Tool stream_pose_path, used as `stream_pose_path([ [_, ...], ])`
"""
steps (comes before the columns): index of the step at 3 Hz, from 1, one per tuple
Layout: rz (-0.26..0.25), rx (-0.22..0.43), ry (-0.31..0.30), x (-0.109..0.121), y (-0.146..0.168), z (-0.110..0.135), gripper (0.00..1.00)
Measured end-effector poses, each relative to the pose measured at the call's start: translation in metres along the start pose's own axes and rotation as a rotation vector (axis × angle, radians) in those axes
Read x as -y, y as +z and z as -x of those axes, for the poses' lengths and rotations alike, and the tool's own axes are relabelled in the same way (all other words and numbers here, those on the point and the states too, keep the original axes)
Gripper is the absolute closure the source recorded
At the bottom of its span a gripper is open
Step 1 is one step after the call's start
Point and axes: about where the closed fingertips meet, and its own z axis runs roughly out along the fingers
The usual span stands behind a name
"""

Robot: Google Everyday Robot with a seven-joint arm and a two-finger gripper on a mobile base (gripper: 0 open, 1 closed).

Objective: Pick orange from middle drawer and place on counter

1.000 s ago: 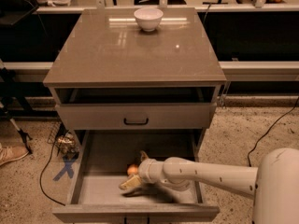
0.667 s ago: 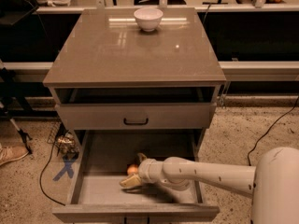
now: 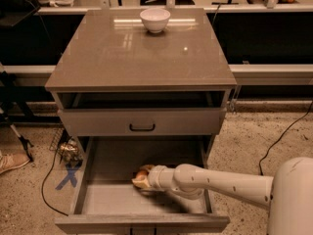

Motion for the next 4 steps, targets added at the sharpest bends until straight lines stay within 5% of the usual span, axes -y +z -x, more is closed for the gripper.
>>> stream_pose_path([
  [2, 0.014, 0.063, -0.047, 0.006, -0.046, 0.014, 1.00],
  [4, 0.035, 0.271, -0.153, 0.018, -0.181, 0.069, 1.00],
])
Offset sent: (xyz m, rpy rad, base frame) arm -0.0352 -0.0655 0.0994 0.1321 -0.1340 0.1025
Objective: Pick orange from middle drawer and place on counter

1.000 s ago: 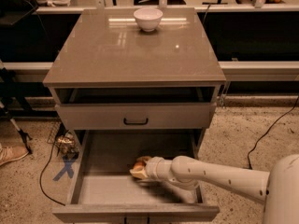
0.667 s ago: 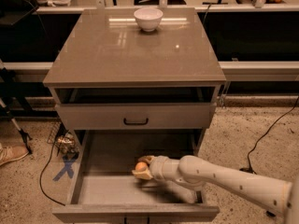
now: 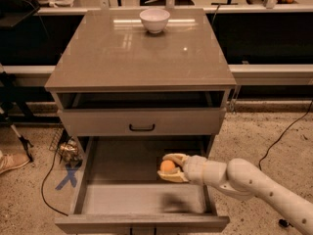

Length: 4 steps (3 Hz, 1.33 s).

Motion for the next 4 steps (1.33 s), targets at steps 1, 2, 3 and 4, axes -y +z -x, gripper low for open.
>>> stream_pose_path([
  [1, 0.068, 0.028, 0.001, -0.018, -0.011, 0.006, 1.00],
  [2, 0.069, 0.028, 0.001, -0.018, -0.010, 0.006, 1.00],
  [3, 0.056, 0.071, 0.001, -0.016, -0.017, 0.020, 1.00],
  [4, 0.011, 0.153, -0.033, -0.010, -0.051, 0.076, 1.00],
])
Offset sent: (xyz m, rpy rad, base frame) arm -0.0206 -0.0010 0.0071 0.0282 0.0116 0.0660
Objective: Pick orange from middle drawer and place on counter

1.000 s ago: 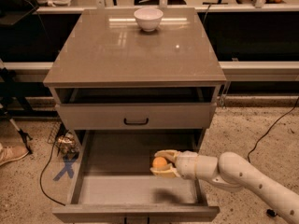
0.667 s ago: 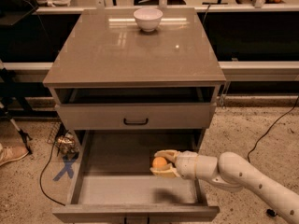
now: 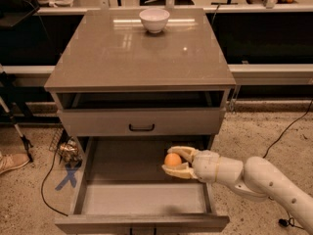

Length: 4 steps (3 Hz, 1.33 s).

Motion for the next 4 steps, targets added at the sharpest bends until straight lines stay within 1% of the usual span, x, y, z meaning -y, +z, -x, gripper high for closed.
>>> stream_pose_path([
  [1, -0.063, 0.046, -0.042, 0.012, -0.033, 0.066, 1.00],
  [2, -0.121, 0.015, -0.127, 0.026, -0.058, 0.137, 1.00],
  [3, -0.121, 0.015, -0.127, 0.026, -0.058, 0.137, 1.00],
  [4, -0.141, 0.053, -0.121, 0.045, -0.049, 0.167, 1.00],
])
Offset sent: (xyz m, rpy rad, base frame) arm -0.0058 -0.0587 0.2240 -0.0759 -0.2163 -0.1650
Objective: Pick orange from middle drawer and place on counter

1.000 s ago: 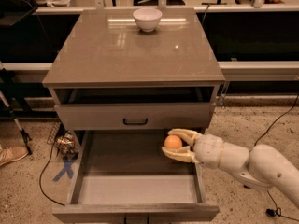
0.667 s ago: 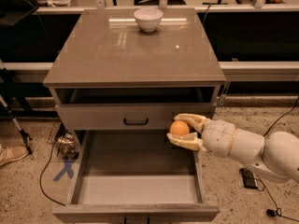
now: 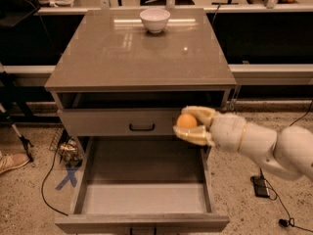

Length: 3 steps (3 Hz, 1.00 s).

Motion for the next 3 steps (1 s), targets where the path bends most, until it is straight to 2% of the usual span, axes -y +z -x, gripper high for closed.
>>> stream_pose_path([
  [1, -0.015, 0.041, -0.020, 0.034, 0.008, 0.040, 1.00],
  [2, -0.049, 0.039, -0.027, 0.073, 0.024, 0.072, 1.00],
  [3, -0.067, 0.012, -0.033, 0.109, 0.063, 0.092, 1.00],
])
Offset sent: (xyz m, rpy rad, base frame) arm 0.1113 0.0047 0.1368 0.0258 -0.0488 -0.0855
